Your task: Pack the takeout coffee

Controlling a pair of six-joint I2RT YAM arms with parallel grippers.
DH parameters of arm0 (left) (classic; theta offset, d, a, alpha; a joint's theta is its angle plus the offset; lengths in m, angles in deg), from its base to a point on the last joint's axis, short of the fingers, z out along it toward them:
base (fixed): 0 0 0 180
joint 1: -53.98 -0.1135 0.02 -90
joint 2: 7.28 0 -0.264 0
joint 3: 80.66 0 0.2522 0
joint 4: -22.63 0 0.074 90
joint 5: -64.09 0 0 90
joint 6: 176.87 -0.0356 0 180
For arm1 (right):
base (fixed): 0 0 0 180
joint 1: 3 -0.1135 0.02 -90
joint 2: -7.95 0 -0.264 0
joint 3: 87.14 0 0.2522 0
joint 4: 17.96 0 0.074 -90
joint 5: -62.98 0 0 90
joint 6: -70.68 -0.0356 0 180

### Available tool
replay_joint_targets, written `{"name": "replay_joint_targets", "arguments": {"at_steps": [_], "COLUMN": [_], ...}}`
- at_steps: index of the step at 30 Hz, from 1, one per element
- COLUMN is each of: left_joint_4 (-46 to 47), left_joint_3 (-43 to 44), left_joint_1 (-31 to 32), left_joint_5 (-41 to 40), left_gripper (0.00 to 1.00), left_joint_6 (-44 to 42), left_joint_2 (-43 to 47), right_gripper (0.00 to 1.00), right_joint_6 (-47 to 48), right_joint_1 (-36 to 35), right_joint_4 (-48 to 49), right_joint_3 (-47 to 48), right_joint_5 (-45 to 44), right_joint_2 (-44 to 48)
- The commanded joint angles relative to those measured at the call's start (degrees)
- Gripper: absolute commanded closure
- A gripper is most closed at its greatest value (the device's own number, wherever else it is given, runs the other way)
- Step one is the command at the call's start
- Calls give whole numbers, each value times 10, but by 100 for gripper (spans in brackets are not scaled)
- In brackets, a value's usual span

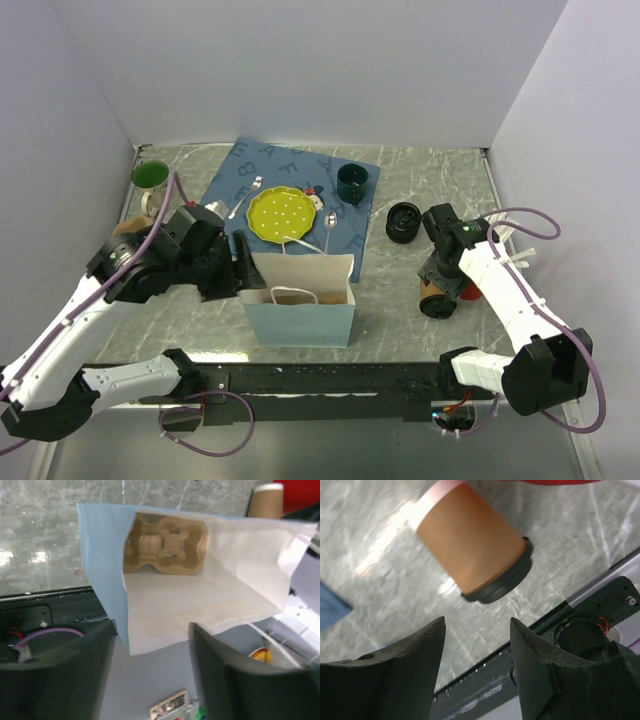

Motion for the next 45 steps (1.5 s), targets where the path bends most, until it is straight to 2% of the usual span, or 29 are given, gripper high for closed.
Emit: {"name": "replay_joint_targets", "arguments": {"at_steps": [1, 9, 14, 19, 22, 24, 27, 30, 31, 35, 37, 45], "left_joint_4": [-11, -11, -10, -11, -11, -11, -10, -10, -9, 1, 8, 27], "left_joint_3": [30, 131, 199, 259, 282, 285, 288, 297, 303, 300, 285, 243], "left_joint_1": [-1, -4, -8, -8, -8, -8, -8, -8, -8, -8, -8, -8], "left_joint_5": [19, -1, -78, -118, -132, -134, -136, -146, -154, -164, -166, -191], "left_gripper": [1, 3, 3, 3, 1, 4, 7, 8, 8, 9, 8, 9], "left_joint_6": [7, -52, -64, -114, -130, -142, -164, -184, -188, -200, -199, -186], "left_joint_2": [13, -13, -23, -46, -57, -64, -75, -89, -93, -99, -95, -61], "right_gripper": [37, 37, 37, 40, 46, 49, 60, 74, 81, 96, 100, 100], "right_joint_6": [-69, -118, -136, -144, -147, -143, -131, -104, -83, -43, -14, 90], "right_joint_1": [5, 10, 10, 11, 11, 11, 11, 11, 11, 11, 11, 9], "right_joint_4": [10, 28, 49, 73, 77, 78, 71, 68, 69, 57, 55, 30], "right_joint_3": [-16, -59, -70, -92, -104, -111, -113, -104, -101, -79, -67, -29], "right_joint_5": [-69, -84, -93, -96, -92, -89, -87, -90, -92, -103, -103, -113], "right_joint_2": [14, 19, 13, 6, 9, 19, 39, 56, 59, 56, 55, 54]}}
